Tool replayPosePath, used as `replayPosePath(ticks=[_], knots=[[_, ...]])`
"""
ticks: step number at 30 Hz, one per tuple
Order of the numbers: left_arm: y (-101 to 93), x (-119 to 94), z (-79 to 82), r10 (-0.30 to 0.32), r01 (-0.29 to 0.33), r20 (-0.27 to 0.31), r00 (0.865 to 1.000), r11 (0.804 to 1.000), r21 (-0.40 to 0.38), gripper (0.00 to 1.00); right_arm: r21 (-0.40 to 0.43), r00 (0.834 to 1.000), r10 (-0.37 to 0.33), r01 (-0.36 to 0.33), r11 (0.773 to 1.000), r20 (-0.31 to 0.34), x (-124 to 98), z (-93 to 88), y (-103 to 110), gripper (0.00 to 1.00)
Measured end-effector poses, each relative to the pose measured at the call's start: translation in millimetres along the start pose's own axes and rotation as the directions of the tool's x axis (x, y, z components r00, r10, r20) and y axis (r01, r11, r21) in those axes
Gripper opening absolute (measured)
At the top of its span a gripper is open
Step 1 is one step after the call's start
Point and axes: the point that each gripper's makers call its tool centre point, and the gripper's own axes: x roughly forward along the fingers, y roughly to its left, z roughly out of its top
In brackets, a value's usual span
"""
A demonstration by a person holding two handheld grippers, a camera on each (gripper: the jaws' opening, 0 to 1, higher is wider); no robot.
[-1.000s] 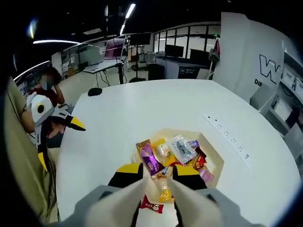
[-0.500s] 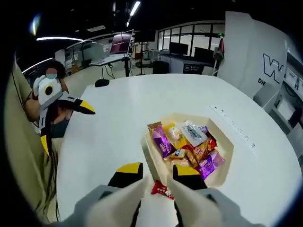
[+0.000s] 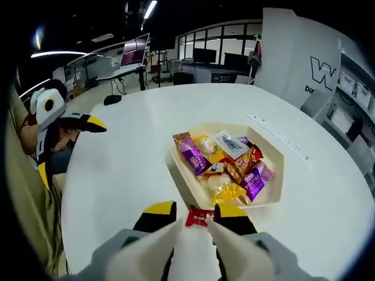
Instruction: Place the target food into the container with the food tongs after gripping and lifting it, then release it inside without dropping or visibly crushing the food.
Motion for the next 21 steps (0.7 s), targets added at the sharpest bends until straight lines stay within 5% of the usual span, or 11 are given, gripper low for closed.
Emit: replayPosePath(ticks=[7, 21], knots=[[0.8, -0.9, -0.4, 0.003, -0.003, -0.001, 1.0, 1.0, 0.0, 0.95, 0.095, 0.997, -0.073, 0.07, 0.993, 0.032, 3.9, -4.4, -4.3, 0.21], [1.1, -1.0, -1.8, 0.002, -0.002, -0.003, 1.0, 1.0, -0.001, 0.95, 0.094, 0.98, -0.163, 0.153, 0.984, 0.112, 8.5, -2.5, -4.9, 0.23]])
